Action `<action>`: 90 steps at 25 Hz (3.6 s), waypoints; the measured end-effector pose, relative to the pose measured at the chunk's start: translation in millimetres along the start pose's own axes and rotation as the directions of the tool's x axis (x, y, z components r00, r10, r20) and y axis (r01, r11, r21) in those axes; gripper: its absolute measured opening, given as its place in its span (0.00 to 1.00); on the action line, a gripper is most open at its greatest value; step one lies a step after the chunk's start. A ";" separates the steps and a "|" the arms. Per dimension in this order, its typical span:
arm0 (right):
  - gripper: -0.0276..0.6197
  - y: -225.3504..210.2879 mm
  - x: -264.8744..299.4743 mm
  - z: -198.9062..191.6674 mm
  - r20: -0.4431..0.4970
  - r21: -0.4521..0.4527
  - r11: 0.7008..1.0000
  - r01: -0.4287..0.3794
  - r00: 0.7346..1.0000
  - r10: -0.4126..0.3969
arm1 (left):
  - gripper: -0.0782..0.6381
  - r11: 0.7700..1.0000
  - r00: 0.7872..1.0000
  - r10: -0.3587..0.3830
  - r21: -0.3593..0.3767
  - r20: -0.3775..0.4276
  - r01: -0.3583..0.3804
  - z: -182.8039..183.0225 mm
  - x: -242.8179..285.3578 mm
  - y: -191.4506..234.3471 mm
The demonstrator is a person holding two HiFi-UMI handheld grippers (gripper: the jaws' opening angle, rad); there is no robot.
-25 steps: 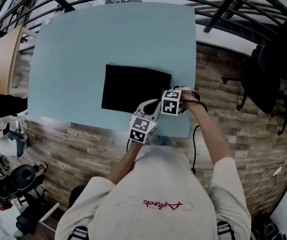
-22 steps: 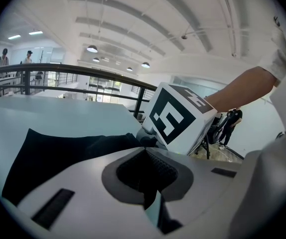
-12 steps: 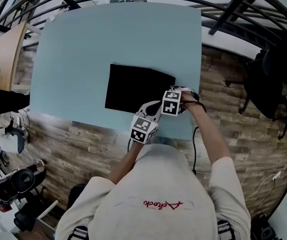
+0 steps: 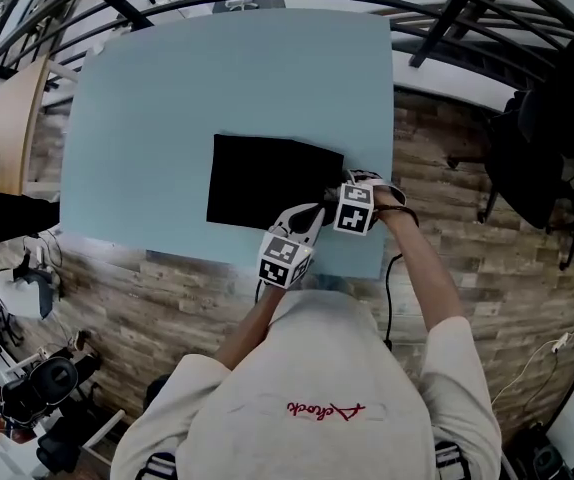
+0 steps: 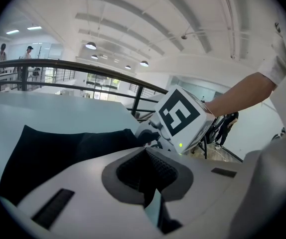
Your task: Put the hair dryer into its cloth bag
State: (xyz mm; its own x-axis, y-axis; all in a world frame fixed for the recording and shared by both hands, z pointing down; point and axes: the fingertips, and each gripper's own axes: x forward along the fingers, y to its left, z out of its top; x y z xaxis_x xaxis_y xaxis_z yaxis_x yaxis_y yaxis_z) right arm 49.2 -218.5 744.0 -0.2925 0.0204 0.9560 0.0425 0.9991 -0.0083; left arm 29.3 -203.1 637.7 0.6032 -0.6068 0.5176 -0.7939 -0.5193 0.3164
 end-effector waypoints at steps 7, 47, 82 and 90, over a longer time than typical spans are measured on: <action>0.52 0.5 -25.6 -44.2 0.026 0.115 0.993 0.021 0.999 -0.024 | 0.12 1.000 1.000 -0.018 -0.002 -0.018 0.018 -2.7 8.7 -9.4; 0.43 -6.0 -39.4 -21.0 0.062 0.090 0.994 0.058 0.996 -0.064 | 0.12 0.998 0.998 -0.058 0.007 -0.012 0.058 2.7 15.3 -22.1; 0.44 -3.4 10.5 80.2 0.291 0.041 0.996 -0.077 0.955 0.061 | 0.12 0.998 0.999 -0.051 -0.045 -0.001 0.051 -4.5 -12.9 7.3; 0.49 -13.7 -9.3 62.7 0.294 0.051 0.999 -0.001 0.956 -0.014 | 0.12 0.996 0.996 -0.091 -0.026 -0.005 0.091 -3.4 -6.2 -0.1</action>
State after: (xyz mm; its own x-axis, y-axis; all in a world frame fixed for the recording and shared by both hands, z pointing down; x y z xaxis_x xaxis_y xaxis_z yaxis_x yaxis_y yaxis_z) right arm -8.6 -230.0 716.9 -0.5607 0.0166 0.8278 -0.0063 0.9997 -0.0243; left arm 25.3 -197.2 637.1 0.6726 -0.5537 0.4910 -0.7375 -0.5562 0.3831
